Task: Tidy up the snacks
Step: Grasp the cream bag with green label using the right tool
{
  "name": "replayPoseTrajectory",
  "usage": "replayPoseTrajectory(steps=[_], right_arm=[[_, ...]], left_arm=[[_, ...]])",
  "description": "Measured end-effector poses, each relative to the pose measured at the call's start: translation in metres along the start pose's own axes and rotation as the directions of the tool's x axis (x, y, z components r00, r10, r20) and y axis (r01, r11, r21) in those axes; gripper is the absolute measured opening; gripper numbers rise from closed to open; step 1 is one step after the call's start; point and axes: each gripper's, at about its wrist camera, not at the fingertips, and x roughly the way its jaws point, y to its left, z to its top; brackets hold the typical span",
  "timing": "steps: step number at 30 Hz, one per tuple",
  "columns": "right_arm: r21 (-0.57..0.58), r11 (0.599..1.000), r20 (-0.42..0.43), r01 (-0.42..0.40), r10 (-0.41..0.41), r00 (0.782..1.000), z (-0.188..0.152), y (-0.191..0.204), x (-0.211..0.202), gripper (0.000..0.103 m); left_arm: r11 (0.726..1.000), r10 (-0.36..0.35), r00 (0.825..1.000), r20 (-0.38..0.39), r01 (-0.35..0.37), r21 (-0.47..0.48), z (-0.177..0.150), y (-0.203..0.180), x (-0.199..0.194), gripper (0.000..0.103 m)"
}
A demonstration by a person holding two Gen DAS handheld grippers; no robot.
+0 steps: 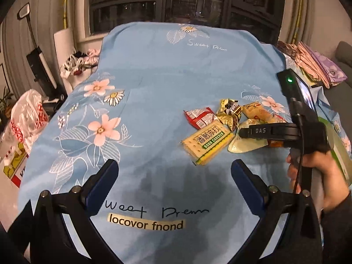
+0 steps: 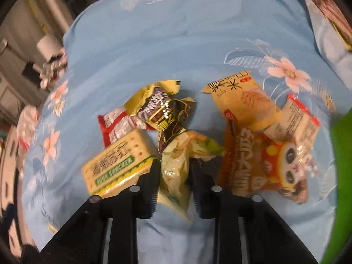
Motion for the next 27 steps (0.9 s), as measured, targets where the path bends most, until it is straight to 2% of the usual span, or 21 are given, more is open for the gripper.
replayPoseTrajectory(steps=[1, 4, 6, 9, 11, 13, 15, 17, 19, 23, 24, 27], right_arm=[[0.008, 1.0, 0.016, -0.03, 0.03, 0.999, -0.004, -0.002, -0.004, 0.025], [-0.002, 0.993, -0.007, -0.118, 0.118, 0.993, -0.02, -0.006, -0.018, 0.02], [-0.014, 0.99, -0.012, -0.138, 0.138, 0.99, -0.04, -0.009, -0.035, 0.02], [-0.017, 0.982, -0.053, -0.19, 0.189, 0.981, -0.067, -0.013, -0.053, 0.02], [-0.02, 0.976, -0.083, -0.215, 0.213, 0.973, -0.084, -0.013, -0.062, 0.02], [0.006, 0.972, -0.044, -0.235, 0.235, 0.971, -0.095, -0.018, -0.072, 0.02], [0.048, 0.974, -0.02, -0.222, 0.223, 0.975, -0.097, -0.027, -0.074, 0.026], [0.092, 0.979, -0.039, -0.181, 0.185, 0.982, -0.092, -0.035, -0.069, 0.046], [0.179, 0.964, -0.016, -0.195, 0.201, 0.979, -0.087, -0.048, -0.064, 0.053], [0.298, 0.903, 0.014, -0.308, 0.319, 0.948, -0.072, -0.066, -0.051, 0.053], [0.318, 0.887, 0.025, -0.335, 0.346, 0.938, -0.068, -0.068, -0.046, 0.053], [0.359, 0.862, 0.037, -0.358, 0.37, 0.928, -0.061, -0.07, -0.037, 0.053]], left_arm=[[1.0, -0.003, 1.0, -0.003, 0.003, -0.001, 0.0, 0.002, 0.0, 0.103], [1.0, -0.022, 1.0, -0.023, 0.022, 0.003, -0.003, 0.004, 0.0, 0.103], [0.997, -0.08, 0.995, -0.06, 0.08, -0.003, -0.004, 0.003, 0.003, 0.103], [0.978, -0.205, 0.972, -0.114, 0.207, 0.006, -0.008, -0.004, 0.005, 0.103], [0.965, -0.254, 0.957, -0.143, 0.261, 0.032, -0.011, -0.011, 0.007, 0.103], [0.964, -0.243, 0.954, -0.175, 0.258, 0.063, -0.015, -0.018, 0.012, 0.103], [0.969, -0.212, 0.957, -0.197, 0.232, 0.085, -0.019, -0.024, 0.019, 0.103], [0.971, -0.189, 0.96, -0.208, 0.214, 0.108, -0.022, -0.03, 0.025, 0.103], [0.969, -0.17, 0.963, -0.21, 0.202, 0.14, -0.024, -0.037, 0.029, 0.103], [0.967, -0.162, 0.975, -0.153, 0.188, 0.175, -0.02, -0.052, 0.037, 0.103], [0.966, -0.173, 0.975, -0.138, 0.196, 0.17, -0.017, -0.054, 0.039, 0.103], [0.948, -0.241, 0.966, -0.089, 0.254, 0.189, -0.011, -0.071, 0.047, 0.103]])
